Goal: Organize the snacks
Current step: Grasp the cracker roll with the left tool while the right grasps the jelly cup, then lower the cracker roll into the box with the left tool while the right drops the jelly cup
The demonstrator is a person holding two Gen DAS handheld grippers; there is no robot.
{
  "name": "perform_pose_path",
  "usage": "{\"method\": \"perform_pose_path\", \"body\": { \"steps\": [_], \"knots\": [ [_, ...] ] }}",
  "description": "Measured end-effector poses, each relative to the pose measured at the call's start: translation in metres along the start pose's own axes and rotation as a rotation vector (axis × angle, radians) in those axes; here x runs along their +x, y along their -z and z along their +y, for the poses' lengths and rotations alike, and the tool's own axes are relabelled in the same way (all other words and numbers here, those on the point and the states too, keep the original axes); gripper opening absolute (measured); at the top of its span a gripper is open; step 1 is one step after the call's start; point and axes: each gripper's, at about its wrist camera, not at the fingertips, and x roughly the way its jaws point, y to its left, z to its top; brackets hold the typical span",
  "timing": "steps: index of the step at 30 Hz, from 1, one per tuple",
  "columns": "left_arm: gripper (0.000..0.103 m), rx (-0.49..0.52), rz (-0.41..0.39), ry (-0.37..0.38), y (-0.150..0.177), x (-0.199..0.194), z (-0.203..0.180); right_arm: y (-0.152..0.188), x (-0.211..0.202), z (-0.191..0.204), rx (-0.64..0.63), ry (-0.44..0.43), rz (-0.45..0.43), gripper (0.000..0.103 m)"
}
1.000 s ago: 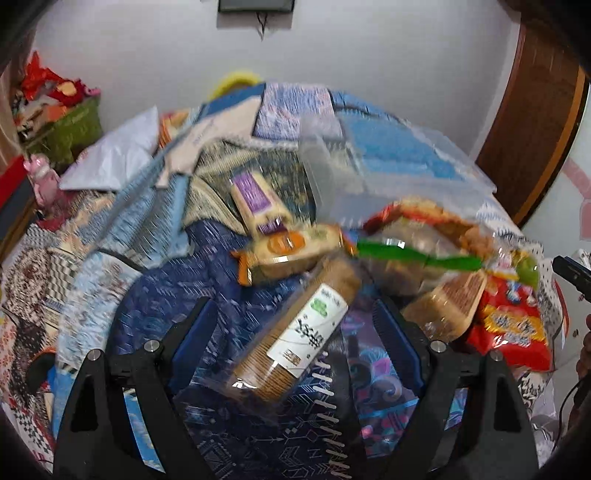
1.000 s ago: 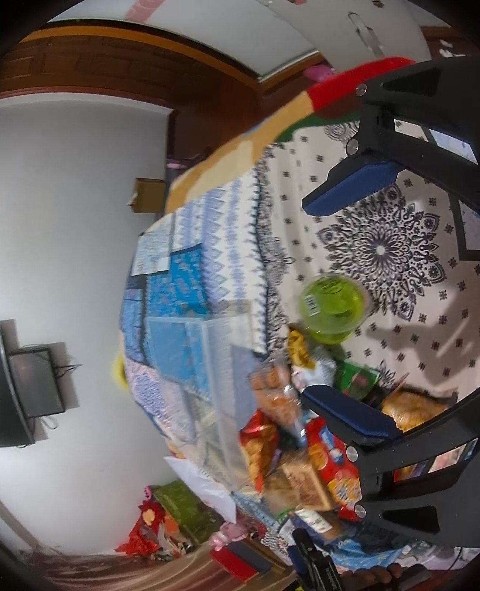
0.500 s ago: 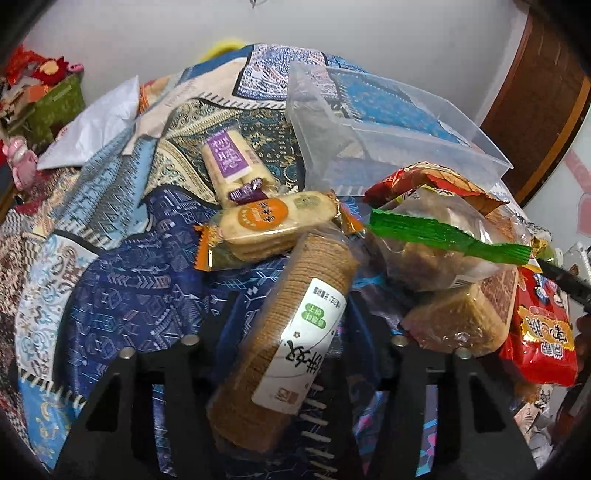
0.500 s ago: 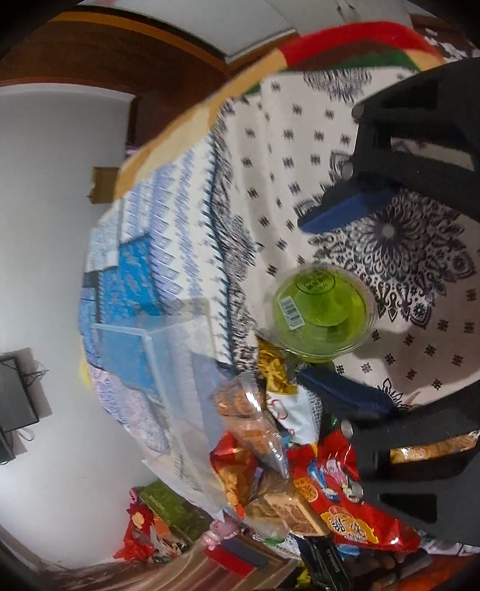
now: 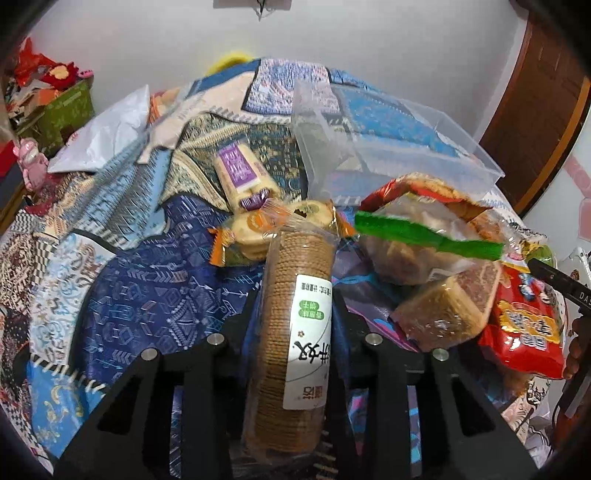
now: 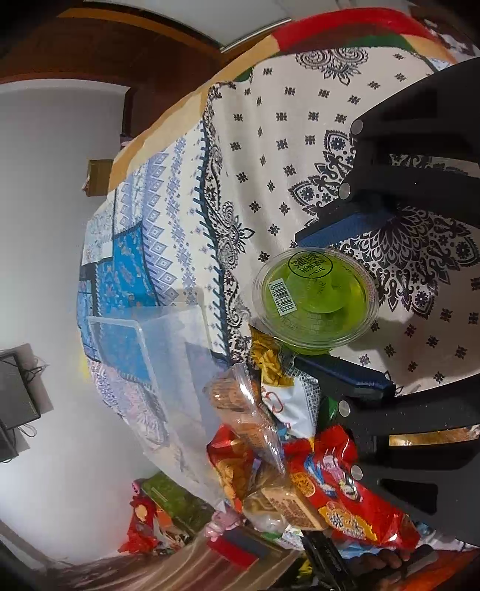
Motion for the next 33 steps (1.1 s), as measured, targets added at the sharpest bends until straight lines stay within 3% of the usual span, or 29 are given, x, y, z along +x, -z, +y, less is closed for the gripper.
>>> {"method": "perform_pose_path", "body": {
  "steps": [15, 26, 33],
  "knots": [
    [0.034, -0.005, -0.18, 0.011, -0.046, -0.052, -0.006, -0.052, -0.025, 0.027, -0.068, -0.024, -0.164, 0.055],
    [0.034, 0.031, -0.285, 0.014, -0.102, -0.061, -0.018, -0.088, -0.017, 0.058, -0.142, -0.067, -0.218, 0.055],
    [0.034, 0.034, -0.339, 0.061, -0.137, -0.06, -0.026, -0.109, -0.003, 0.073, -0.174, -0.085, -0.231, 0.055]
  ]
}}
